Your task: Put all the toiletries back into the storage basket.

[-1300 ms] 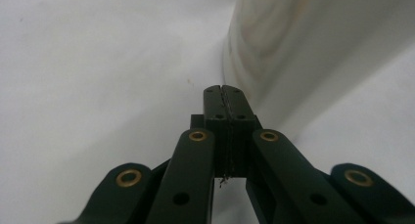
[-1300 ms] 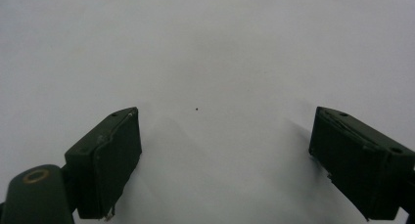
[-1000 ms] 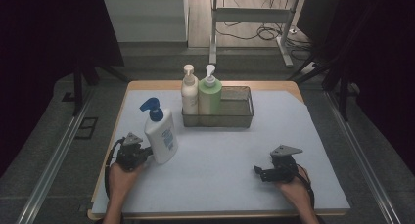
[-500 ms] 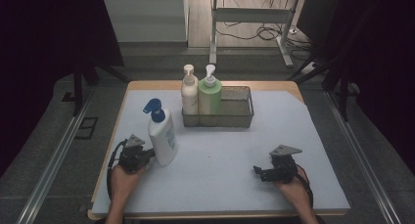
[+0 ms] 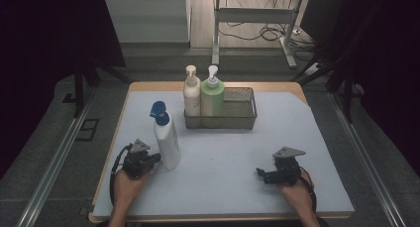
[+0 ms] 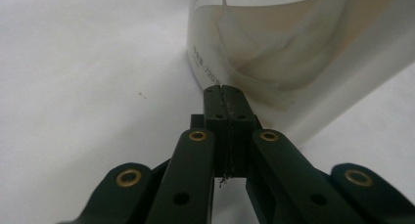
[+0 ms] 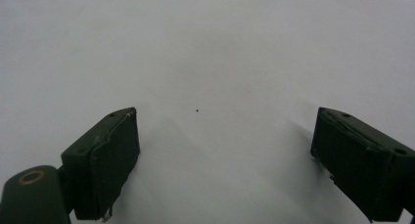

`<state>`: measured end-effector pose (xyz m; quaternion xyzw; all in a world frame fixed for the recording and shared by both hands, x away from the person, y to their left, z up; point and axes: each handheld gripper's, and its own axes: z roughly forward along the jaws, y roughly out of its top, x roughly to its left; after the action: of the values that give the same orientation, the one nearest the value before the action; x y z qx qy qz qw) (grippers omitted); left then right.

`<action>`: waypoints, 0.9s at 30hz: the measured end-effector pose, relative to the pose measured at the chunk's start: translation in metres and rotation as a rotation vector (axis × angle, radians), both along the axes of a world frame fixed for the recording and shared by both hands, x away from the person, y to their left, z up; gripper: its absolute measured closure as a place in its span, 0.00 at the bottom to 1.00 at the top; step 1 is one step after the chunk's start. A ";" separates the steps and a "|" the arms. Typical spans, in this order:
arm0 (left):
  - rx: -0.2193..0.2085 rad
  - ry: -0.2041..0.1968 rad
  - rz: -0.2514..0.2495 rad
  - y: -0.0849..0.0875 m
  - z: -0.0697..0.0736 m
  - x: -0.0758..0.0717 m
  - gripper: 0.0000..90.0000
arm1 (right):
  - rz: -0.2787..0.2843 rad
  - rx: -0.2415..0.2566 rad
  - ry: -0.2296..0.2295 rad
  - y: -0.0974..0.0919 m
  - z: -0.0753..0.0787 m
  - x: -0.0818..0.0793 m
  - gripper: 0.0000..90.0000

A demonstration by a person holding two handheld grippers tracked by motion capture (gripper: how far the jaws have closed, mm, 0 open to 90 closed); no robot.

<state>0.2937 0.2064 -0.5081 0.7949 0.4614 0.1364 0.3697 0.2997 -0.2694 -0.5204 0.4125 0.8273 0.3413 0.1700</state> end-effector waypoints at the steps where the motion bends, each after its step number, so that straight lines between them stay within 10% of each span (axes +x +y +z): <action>1: -0.001 0.001 -0.004 0.000 0.000 0.000 0.99 | 0.000 0.000 0.000 0.000 0.000 0.000 0.11; 27: 0.019 0.011 -0.133 -0.037 0.001 -0.008 0.99 | 0.000 0.004 -0.001 0.000 0.000 0.000 0.11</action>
<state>0.2859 0.1697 -0.5071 0.8282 0.4081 0.1115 0.3676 0.2998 -0.2697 -0.5207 0.4124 0.8267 0.3430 0.1697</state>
